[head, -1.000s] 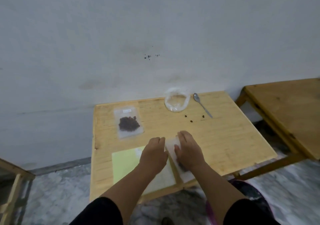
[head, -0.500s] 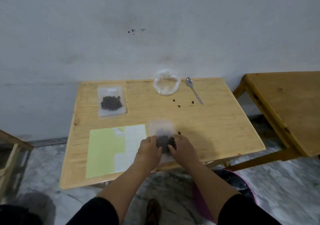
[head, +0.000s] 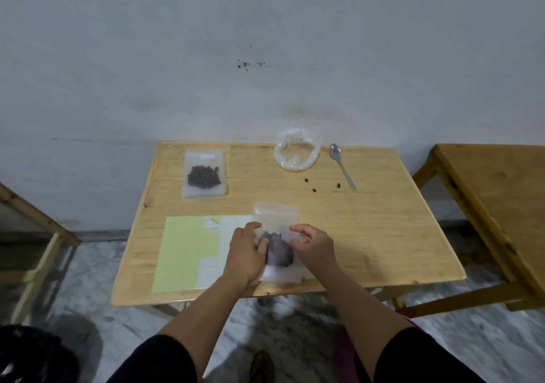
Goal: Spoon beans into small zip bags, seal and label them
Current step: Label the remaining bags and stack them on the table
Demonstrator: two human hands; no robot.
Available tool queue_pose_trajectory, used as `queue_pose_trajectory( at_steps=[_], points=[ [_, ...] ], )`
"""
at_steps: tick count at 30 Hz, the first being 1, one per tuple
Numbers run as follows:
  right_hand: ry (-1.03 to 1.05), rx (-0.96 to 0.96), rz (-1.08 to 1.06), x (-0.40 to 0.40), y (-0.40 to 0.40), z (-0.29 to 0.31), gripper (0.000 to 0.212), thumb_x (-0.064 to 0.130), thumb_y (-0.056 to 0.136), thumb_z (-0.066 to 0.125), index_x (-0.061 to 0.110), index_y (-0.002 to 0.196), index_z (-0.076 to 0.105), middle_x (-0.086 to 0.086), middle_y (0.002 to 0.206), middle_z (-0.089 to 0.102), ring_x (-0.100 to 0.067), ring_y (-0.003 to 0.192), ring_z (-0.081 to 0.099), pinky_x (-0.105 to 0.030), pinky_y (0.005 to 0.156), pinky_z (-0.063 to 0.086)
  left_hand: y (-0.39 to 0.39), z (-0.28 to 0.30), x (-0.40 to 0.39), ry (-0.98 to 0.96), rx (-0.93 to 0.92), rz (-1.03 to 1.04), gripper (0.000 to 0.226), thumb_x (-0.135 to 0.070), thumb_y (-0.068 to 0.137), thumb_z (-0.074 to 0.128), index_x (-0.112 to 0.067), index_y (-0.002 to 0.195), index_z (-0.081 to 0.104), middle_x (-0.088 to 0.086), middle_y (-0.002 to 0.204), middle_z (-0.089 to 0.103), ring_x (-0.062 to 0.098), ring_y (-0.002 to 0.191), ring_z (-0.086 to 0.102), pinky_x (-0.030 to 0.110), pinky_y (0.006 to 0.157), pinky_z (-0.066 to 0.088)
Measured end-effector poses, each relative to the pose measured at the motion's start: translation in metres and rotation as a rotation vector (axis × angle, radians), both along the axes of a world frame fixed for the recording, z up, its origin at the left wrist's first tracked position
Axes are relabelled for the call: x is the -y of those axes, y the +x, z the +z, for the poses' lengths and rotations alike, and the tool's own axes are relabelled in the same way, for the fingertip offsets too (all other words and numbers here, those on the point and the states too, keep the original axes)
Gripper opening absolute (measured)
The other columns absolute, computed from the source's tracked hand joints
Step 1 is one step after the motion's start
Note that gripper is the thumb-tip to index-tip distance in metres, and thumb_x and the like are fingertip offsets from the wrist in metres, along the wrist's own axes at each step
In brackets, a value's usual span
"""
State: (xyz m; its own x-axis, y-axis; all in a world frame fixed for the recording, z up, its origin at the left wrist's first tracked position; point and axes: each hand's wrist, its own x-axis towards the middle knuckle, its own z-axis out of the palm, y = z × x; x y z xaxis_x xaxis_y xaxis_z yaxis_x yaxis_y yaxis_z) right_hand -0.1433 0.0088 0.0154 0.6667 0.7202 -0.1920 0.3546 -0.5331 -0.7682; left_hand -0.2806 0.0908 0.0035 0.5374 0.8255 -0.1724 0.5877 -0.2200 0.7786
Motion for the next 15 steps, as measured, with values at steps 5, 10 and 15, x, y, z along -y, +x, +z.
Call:
queue_pose_trajectory(
  at_steps=[5,10,15],
  points=[
    [0.026,-0.136,0.078,-0.025,-0.023,0.006,0.017,0.014,0.082,0.068,0.015,0.099,0.071,0.002,0.088,0.066,-0.013,0.081,0.061,-0.021,0.073,0.049,-0.028,0.008,-0.02,-0.079,0.084,0.047,0.037,-0.029,0.09,0.059,-0.029,0.126,0.05,0.002,0.07,0.058,0.012,0.066,0.056,0.012,0.059,0.037],
    [0.006,-0.182,0.231,-0.061,-0.061,0.007,0.013,0.013,0.082,0.068,0.014,0.094,0.073,0.009,0.076,0.064,0.006,0.065,0.054,0.001,0.055,0.037,-0.068,0.009,-0.048,-0.179,0.169,0.195,0.033,-0.027,0.086,0.066,-0.037,0.116,0.058,-0.008,0.111,0.064,0.016,0.102,0.058,0.027,0.088,0.045],
    [-0.02,-0.188,0.279,-0.091,-0.101,0.002,0.017,0.014,0.084,0.064,0.016,0.101,0.069,-0.002,0.082,0.064,-0.014,0.077,0.058,-0.019,0.071,0.043,-0.112,0.0,-0.082,-0.196,0.196,0.258,0.031,-0.018,0.084,0.068,-0.033,0.111,0.062,-0.015,0.111,0.06,0.013,0.11,0.054,0.022,0.086,0.04]
  ],
)
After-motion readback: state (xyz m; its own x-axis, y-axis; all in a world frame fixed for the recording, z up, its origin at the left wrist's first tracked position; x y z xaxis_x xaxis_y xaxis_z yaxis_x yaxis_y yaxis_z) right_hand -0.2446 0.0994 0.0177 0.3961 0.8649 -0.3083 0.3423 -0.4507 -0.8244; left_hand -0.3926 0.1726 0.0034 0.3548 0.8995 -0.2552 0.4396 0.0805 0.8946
